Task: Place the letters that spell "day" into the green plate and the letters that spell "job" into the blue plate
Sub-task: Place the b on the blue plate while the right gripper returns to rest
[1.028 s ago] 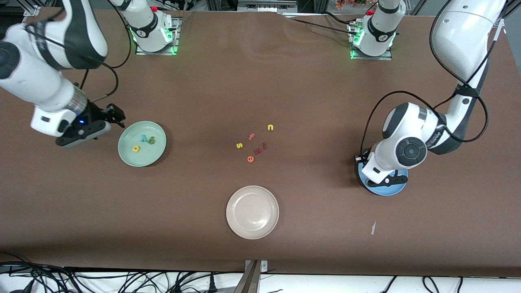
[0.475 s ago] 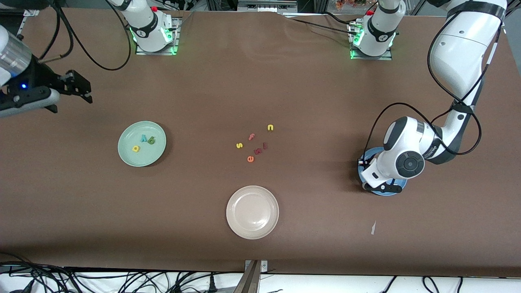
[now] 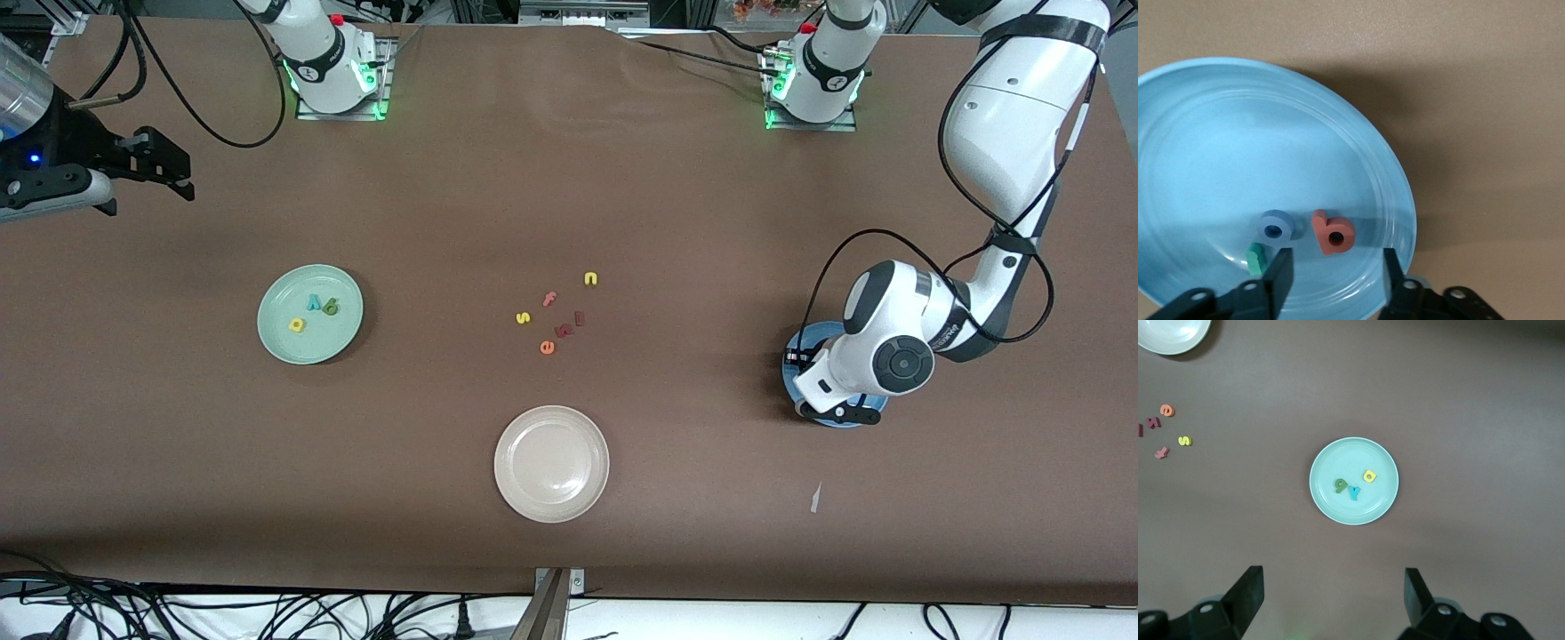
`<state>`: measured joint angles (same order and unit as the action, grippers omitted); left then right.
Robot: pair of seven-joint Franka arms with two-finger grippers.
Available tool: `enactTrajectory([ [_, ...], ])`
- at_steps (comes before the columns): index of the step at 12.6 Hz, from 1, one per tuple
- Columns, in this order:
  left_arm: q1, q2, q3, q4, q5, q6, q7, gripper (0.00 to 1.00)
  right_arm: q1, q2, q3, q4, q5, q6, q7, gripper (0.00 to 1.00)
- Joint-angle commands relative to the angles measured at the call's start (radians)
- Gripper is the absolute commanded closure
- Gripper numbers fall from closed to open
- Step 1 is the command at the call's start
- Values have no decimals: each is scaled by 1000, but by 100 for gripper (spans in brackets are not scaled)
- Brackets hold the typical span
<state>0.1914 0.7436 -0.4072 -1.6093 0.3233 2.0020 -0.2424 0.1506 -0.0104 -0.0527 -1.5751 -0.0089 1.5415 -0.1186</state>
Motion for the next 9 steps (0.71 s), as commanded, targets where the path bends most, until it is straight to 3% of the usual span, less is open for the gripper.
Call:
enactTrajectory([
  [1,5,2,-7,25,30,-17,14,0,0,9,7,29,4,-37,66,6],
  [4,3,-76,-15,31,22,-43,11,0,1,9,7,29,3,-40,93,3],
  [9,0,-334,-77,43,14,-262,14,0,1,18,7,38,-3,-38,88,0],
])
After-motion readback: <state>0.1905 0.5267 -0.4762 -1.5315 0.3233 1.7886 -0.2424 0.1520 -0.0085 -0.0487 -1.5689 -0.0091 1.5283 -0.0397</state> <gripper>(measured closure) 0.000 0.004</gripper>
